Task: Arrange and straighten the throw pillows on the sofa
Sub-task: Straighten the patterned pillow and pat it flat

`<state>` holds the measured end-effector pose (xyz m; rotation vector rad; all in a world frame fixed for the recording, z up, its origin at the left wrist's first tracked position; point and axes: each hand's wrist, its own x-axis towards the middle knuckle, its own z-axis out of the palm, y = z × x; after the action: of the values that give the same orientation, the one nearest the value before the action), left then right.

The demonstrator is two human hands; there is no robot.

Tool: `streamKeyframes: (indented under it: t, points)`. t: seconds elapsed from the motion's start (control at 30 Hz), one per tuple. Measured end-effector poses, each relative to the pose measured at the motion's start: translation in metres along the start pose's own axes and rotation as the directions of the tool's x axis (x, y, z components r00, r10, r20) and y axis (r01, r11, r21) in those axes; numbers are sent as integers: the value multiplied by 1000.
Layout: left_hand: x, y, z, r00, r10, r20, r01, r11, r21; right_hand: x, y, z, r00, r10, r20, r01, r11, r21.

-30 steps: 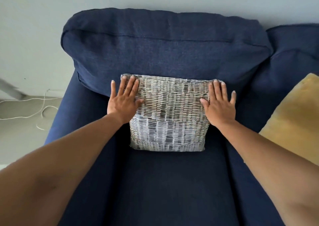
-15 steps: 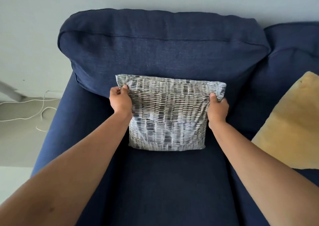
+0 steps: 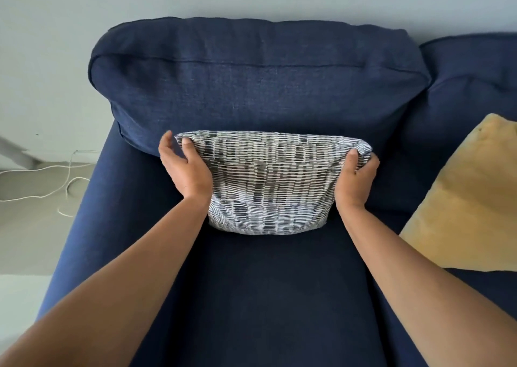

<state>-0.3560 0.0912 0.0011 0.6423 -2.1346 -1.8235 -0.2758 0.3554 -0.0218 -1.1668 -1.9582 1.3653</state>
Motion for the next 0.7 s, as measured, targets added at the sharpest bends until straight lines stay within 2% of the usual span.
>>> streamKeyframes:
  t: [0.07, 0.1, 0.13, 0.17, 0.2, 0.23, 0.3, 0.33, 0.37, 0.43, 0.53, 0.7]
  points:
    - [-4, 3, 1, 957, 288, 39, -290, 938, 189, -4, -6, -1, 994, -110, -28, 107, 990, -92]
    - [-9, 4, 2, 893, 439, 102, -449, 848, 282, -5, -9, -1, 985, -169, -27, 164, 976, -142]
    - [-13, 3, 4, 824, 536, 184, -565, 758, 327, -7, -11, 0, 977, -213, -3, 210, 964, -165]
    - [-15, 0, 6, 789, 563, 245, -614, 716, 332, -7, -12, 0, 974, -225, 37, 228, 960, -165]
    - [-16, -1, 7, 804, 535, 259, -595, 734, 328, -7, -13, 0, 975, -207, 80, 217, 963, -161]
    - [-15, -3, 7, 856, 464, 228, -516, 795, 321, -5, -13, -1, 977, -177, 117, 196, 965, -175]
    - [-10, -4, 4, 974, 199, 111, -224, 930, 291, -3, -10, -4, 973, -168, 162, 202, 951, -232]
    - [-7, -5, 2, 993, 65, 94, -89, 957, 277, -4, -8, -6, 967, -188, 170, 227, 943, -244]
    - [-4, -5, 1, 994, 3, 113, -35, 959, 281, -5, -8, -7, 963, -210, 171, 247, 939, -240]
    - [2, -5, 0, 984, 48, 172, -100, 945, 312, -8, -10, -6, 958, -244, 149, 272, 939, -209]
    - [15, 5, 3, 981, 105, 165, -150, 945, 291, -4, -8, -4, 968, -227, 107, 246, 945, -217]
    - [10, 1, 11, 978, -8, 207, -76, 915, 396, 19, -11, 0, 978, -193, 82, 206, 958, -199]
